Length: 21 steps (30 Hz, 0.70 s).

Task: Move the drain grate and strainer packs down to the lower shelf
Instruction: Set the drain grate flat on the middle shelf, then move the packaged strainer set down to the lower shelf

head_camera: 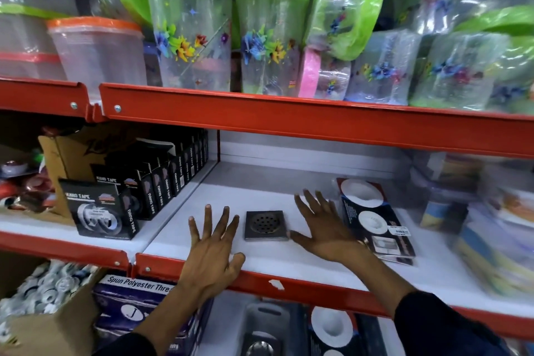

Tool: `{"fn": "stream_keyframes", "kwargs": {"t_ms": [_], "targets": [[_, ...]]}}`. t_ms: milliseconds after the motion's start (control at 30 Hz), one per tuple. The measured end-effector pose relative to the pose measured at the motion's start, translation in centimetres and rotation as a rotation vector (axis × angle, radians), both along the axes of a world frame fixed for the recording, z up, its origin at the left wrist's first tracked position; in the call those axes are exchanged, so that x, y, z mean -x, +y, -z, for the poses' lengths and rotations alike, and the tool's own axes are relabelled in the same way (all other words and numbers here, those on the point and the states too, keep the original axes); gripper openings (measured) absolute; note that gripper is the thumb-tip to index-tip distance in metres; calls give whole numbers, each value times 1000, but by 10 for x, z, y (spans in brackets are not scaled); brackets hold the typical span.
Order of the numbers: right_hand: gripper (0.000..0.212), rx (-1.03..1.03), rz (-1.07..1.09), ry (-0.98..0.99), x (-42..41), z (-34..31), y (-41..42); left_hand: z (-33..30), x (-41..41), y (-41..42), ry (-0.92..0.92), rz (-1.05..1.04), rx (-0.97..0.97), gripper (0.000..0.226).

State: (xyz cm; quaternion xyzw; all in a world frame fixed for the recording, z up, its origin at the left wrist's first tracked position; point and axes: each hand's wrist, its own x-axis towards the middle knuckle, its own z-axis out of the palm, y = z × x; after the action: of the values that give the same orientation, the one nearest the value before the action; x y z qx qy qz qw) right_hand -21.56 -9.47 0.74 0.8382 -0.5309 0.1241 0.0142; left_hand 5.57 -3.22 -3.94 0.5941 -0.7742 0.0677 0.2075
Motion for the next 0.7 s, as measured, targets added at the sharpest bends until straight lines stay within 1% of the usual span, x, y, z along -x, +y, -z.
{"fn": "stream_keyframes", "kwargs": {"t_ms": [133,233,300,367,467,500,600,700], "targets": [[85,108,218,-39,41,9,21,-24,52,-6,22,118,-25,80],[87,133,399,-129,82,8,37,-41,113,-16,125,213,-108,78],[92,91,480,-212,107,12,38,-44,145,-24,237,247,-178,71],[92,30,546,-303,132,12,38,-45,178,-34,350,246,-282,67],[67,-103,639,-526,155,2,41,-50,219,-42,528,186,-409,64],[62,-146,647,-611,161,-1,40,-52,231,-45,567,166,-426,61],[58,-270,660,-836,170,-3,38,-56,254,-48,607,125,-412,43],[53,-296,633,-879,169,0,42,-56,257,-50,661,100,-408,35]]}}
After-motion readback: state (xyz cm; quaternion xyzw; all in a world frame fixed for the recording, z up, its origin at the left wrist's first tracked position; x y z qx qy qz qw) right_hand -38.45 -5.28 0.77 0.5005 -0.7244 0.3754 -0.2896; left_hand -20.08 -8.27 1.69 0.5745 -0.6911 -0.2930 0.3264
